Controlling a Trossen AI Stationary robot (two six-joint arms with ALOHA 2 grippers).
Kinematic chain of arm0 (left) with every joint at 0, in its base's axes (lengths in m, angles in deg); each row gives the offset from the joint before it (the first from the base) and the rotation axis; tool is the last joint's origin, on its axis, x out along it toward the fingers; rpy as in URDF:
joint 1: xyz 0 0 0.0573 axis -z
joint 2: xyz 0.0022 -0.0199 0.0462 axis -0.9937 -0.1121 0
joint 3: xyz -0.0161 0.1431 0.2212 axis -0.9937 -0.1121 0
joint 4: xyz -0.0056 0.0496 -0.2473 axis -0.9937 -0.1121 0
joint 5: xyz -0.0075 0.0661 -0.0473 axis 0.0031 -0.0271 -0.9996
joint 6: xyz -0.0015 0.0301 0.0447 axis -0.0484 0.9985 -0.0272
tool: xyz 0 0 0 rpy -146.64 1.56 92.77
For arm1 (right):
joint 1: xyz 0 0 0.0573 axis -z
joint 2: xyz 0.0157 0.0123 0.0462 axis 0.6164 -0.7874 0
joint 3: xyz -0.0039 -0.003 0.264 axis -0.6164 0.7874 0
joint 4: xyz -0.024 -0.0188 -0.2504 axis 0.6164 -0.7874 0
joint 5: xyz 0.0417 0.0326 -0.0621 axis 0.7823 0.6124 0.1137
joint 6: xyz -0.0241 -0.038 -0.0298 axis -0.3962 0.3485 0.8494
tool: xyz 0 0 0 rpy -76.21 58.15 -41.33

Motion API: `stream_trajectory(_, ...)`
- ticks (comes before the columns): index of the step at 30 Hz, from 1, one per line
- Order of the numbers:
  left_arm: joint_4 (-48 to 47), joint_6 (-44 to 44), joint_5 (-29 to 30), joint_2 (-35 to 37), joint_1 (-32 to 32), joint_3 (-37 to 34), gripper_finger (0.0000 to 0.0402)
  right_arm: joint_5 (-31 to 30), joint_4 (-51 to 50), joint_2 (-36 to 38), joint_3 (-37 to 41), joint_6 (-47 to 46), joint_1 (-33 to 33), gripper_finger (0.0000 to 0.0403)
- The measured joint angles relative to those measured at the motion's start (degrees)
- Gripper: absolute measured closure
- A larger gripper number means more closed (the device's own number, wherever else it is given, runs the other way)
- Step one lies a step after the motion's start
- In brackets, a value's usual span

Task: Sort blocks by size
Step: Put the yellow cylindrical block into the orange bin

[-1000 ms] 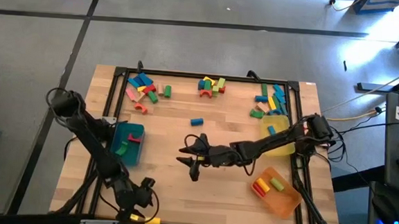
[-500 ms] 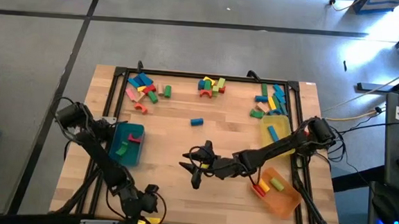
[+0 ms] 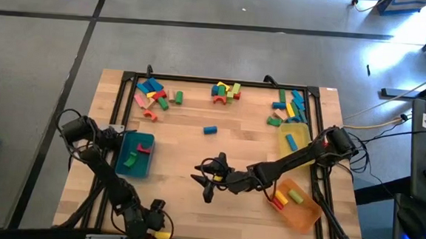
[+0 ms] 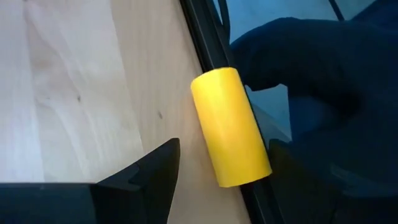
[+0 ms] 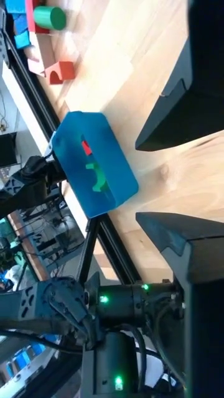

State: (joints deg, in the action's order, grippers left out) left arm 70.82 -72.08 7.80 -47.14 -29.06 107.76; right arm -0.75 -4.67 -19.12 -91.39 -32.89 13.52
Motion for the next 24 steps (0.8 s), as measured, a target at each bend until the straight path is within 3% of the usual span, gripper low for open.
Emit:
stream_trajectory(9,0.01,0.72,2.28,-0.02,0.0,-0.01,0.0172,-1.58,0.43,0.0,0.0,-0.15,-0.36,0.0228)
stream_trajectory(24,0.71,13.48,4.52,-0.02,0.04,0.0,0.0172,-1.68,0.39,0.0,0.0,-0.17,-0.33,0.0228)
